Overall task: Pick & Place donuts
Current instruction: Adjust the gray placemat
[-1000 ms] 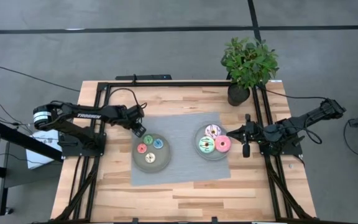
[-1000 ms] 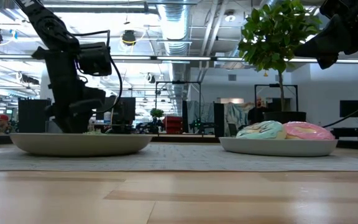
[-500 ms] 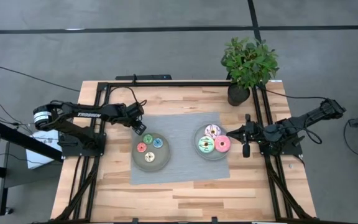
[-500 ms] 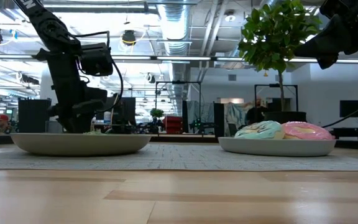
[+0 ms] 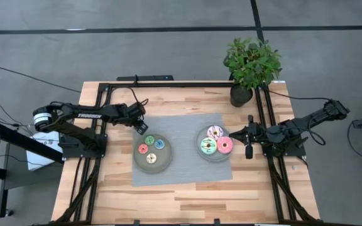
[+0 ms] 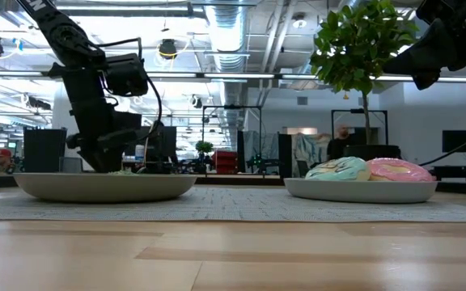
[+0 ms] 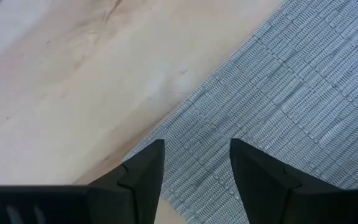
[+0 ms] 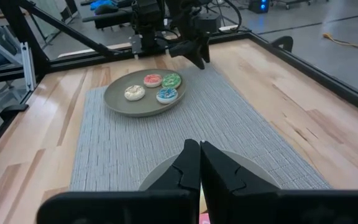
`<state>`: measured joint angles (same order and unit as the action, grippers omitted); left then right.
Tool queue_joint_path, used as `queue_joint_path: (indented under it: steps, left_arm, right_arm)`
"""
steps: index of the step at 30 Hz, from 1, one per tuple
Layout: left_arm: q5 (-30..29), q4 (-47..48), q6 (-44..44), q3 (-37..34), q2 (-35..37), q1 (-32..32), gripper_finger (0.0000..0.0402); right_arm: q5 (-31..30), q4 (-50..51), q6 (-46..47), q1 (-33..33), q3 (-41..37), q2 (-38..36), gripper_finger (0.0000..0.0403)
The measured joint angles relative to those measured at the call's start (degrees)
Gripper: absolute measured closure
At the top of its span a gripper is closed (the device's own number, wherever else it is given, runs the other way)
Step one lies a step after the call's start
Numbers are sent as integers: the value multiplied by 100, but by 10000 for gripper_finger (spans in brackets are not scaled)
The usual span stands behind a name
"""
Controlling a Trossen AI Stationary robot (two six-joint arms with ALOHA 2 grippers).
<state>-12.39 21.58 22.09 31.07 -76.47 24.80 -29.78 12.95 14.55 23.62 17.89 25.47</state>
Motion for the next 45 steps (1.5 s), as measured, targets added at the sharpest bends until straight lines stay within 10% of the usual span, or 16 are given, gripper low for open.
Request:
queue_joint_path:
  steps: [45]
  left_arm:
    - [-82,-216,103,-129,-57,-118,225]
  right_arm:
    - [-2,0,2,-2,0,2,402]
